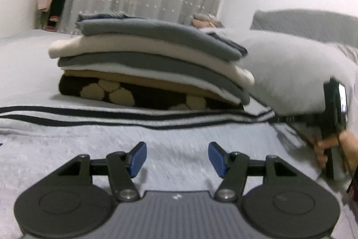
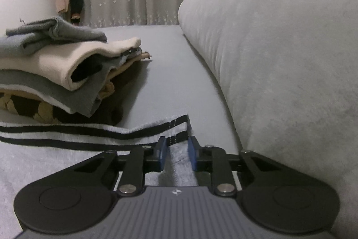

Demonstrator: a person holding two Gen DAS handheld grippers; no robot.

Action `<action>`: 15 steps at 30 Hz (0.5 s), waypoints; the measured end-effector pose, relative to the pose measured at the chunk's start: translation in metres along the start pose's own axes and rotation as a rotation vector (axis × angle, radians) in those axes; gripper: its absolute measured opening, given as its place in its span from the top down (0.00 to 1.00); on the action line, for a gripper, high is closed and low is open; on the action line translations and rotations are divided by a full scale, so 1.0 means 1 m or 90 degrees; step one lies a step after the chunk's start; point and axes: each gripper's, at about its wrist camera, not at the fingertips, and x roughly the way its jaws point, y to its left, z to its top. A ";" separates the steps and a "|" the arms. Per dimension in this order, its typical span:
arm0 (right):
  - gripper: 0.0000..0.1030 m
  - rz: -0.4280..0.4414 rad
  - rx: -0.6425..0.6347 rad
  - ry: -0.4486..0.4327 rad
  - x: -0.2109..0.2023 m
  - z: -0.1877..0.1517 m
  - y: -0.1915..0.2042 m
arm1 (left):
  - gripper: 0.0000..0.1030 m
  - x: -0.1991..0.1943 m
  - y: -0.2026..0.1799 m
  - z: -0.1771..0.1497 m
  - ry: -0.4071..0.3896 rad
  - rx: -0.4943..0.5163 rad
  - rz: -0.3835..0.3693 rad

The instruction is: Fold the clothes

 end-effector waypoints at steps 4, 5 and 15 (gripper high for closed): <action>0.65 -0.012 -0.051 0.009 0.007 -0.005 0.007 | 0.39 0.004 0.004 0.004 0.008 -0.006 0.044; 0.65 -0.012 -0.053 0.007 0.007 -0.005 0.007 | 0.39 0.004 0.005 0.006 0.007 -0.008 0.053; 0.94 -0.055 -0.091 -0.035 -0.004 -0.014 0.015 | 0.19 0.002 0.021 0.020 -0.043 -0.067 0.187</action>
